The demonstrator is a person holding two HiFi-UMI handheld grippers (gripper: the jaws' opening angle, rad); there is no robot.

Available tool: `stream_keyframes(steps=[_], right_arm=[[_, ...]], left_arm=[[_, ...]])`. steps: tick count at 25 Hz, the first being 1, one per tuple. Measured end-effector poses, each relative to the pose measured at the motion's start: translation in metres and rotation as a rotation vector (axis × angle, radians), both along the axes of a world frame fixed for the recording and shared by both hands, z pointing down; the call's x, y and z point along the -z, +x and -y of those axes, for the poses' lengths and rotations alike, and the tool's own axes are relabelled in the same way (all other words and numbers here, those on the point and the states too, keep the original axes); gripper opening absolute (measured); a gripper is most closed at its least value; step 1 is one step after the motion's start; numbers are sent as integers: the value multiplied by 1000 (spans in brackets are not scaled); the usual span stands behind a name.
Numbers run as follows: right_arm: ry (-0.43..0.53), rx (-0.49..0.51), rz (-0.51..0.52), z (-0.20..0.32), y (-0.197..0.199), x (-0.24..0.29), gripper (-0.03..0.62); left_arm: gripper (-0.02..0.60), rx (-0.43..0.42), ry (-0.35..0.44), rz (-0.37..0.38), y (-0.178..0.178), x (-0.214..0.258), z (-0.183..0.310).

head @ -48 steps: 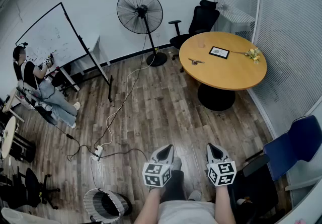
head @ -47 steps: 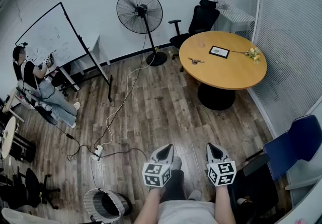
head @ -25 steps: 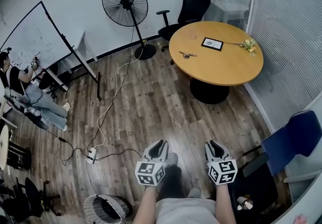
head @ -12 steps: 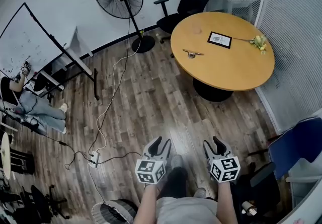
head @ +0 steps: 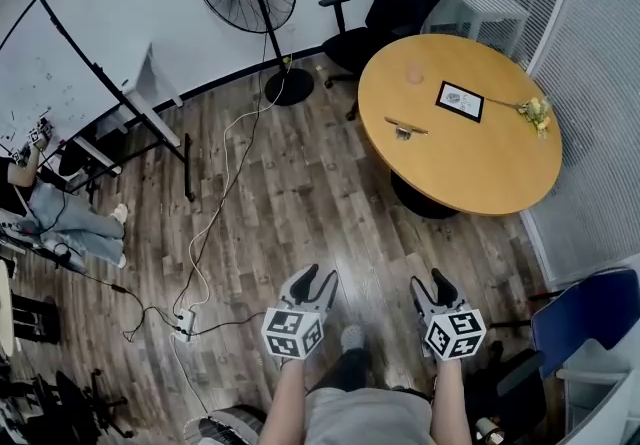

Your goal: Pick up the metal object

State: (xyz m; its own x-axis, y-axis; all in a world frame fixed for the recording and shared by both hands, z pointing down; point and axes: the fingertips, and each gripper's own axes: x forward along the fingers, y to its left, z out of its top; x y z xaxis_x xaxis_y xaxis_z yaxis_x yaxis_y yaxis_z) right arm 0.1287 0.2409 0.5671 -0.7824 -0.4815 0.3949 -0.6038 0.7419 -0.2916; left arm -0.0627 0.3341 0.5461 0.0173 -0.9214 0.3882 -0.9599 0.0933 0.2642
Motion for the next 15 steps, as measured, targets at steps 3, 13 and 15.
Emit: stream_keyframes(steps=[3,13,15], right_arm=[[10,-4,19,19,-23,7,202],[25,-44,30,62,-56,13,207],[25,-46,26,72,-60,10,207]], left_arm=[[160,-7,11,8,-26,5,16],[160,-60,47,33,-64,19,62],[160,-67,49,33,-67,17,73]])
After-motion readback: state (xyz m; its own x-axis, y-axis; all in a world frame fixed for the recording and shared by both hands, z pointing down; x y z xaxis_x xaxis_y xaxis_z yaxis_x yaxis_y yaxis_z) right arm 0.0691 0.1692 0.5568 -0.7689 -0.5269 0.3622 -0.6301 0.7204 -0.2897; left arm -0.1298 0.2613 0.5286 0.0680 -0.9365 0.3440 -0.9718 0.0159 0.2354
